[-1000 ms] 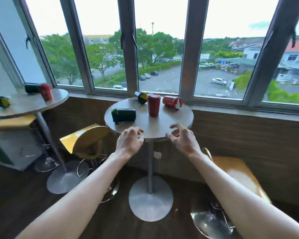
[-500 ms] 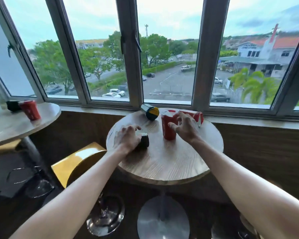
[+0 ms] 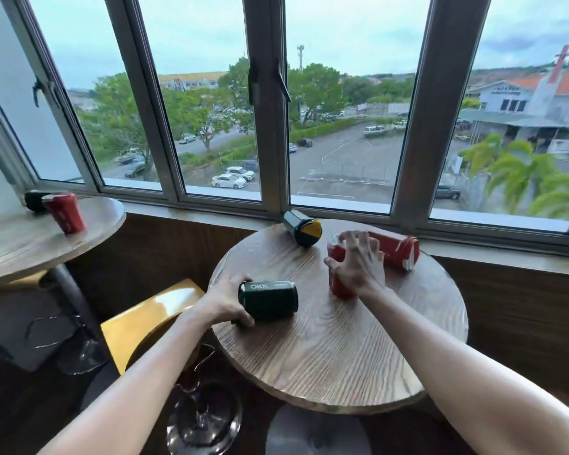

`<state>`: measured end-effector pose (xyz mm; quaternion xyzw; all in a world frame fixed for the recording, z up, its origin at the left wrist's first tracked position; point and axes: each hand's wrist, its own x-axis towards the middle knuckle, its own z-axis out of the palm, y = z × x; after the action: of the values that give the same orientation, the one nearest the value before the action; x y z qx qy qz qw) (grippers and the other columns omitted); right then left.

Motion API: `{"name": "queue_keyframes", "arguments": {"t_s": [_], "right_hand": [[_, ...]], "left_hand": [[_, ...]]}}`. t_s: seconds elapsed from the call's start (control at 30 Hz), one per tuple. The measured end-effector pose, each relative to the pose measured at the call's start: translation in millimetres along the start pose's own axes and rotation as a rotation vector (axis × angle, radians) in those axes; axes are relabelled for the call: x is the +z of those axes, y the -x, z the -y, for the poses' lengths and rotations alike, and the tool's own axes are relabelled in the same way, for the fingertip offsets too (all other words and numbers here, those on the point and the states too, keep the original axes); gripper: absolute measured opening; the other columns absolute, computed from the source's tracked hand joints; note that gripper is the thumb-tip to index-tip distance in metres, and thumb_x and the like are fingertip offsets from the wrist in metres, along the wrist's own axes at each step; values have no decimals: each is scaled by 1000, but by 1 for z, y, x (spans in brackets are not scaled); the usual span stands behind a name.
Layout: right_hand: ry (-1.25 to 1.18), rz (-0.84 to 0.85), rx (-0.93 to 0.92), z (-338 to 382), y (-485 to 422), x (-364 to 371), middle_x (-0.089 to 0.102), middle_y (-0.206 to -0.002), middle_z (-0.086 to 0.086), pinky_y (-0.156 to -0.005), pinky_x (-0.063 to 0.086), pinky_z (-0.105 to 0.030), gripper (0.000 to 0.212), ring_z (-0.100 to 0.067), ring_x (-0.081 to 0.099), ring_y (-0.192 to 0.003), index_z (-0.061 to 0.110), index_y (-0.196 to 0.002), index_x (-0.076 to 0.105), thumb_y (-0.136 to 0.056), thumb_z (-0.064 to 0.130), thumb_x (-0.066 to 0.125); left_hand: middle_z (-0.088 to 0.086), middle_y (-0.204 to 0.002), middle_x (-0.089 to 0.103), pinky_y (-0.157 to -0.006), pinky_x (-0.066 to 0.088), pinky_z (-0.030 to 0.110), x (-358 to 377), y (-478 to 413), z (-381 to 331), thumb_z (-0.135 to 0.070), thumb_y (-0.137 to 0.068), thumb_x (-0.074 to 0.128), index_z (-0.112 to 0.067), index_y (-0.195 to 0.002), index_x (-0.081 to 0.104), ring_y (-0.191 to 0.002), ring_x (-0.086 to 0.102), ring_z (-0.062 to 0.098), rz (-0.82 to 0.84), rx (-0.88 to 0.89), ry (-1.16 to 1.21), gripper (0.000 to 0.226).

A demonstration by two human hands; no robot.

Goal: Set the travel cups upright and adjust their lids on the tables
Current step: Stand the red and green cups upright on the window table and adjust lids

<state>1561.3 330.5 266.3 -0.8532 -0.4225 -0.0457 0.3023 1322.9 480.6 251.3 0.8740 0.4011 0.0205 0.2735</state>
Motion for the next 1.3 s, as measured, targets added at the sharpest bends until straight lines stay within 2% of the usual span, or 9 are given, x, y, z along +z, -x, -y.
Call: {"name": "queue_keyframes", "arguments": {"t_s": [0.1,0.27,0.37,0.5,0.6,0.73,0.83,1.03,1.3], "right_hand": [[-32,-43,7,-4,-1,6,45,-132,-9,-98,38,-49,51,-35,38,-124,24,-119,47,-80,46,70],[-123,-75,12,-9,0,11,45,-127,-5,-95,42,-52,43,-41,44,-121,26,-115,45,-82,41,71],[-204,-69,10,-11,-3,9,45,-127,-4,-87,42,-43,45,-38,41,-120,26,-113,47,-80,36,75],[-248,-35,-52,-22,-5,7,49,-127,-3,-87,37,-35,55,-32,45,-114,24,-117,50,-73,35,81],[-279,18,-114,-26,-4,7,51,-127,-2,-88,39,-35,54,-28,47,-114,25,-114,53,-69,34,82],[-349,68,-181,-28,-3,4,51,-122,1,-94,49,-47,47,-24,49,-114,31,-105,51,-68,31,81],[-384,109,-204,-33,-5,2,49,-123,1,-95,50,-50,47,-25,49,-116,33,-104,50,-67,29,79],[-421,176,-190,-38,-14,-1,44,-124,-1,-100,44,-49,45,-22,43,-118,30,-103,50,-69,18,78],[-380,121,-220,-43,-10,4,45,-125,4,-96,34,-36,54,-19,39,-119,32,-105,51,-65,59,77]], "left_hand": [[6,-117,56,-72,55,32,-1,-2,4,-29,-37,89,-27,-116,53,-98,62,23,-18,59,40,87],[4,-115,52,-84,48,24,0,-7,3,-28,-46,91,-25,-121,56,-104,55,18,-67,89,73,82],[6,-114,52,-85,56,35,1,-8,-1,-30,-42,90,-28,-119,52,-104,57,23,-113,98,114,85],[7,-110,52,-59,62,42,1,-10,-9,-23,-41,92,-26,-114,43,-86,66,32,-166,111,214,88],[7,-113,46,-54,61,38,1,-16,-15,-18,-52,92,-20,-116,41,-91,63,31,-175,149,255,81],[2,-113,51,-79,60,44,-3,-24,-29,-46,-46,85,-30,-116,47,-104,55,23,-243,190,198,81],[4,-119,49,-96,46,44,-5,-33,-42,-47,-54,85,-31,-128,47,-112,43,22,-305,184,118,84],[6,-132,44,-93,39,39,-3,-50,-66,-45,-64,83,-30,-140,36,-120,35,28,-349,164,34,91],[11,-138,43,-106,38,40,11,-63,-83,-43,-64,87,-26,-145,41,-128,44,33,-359,218,98,94]]}}
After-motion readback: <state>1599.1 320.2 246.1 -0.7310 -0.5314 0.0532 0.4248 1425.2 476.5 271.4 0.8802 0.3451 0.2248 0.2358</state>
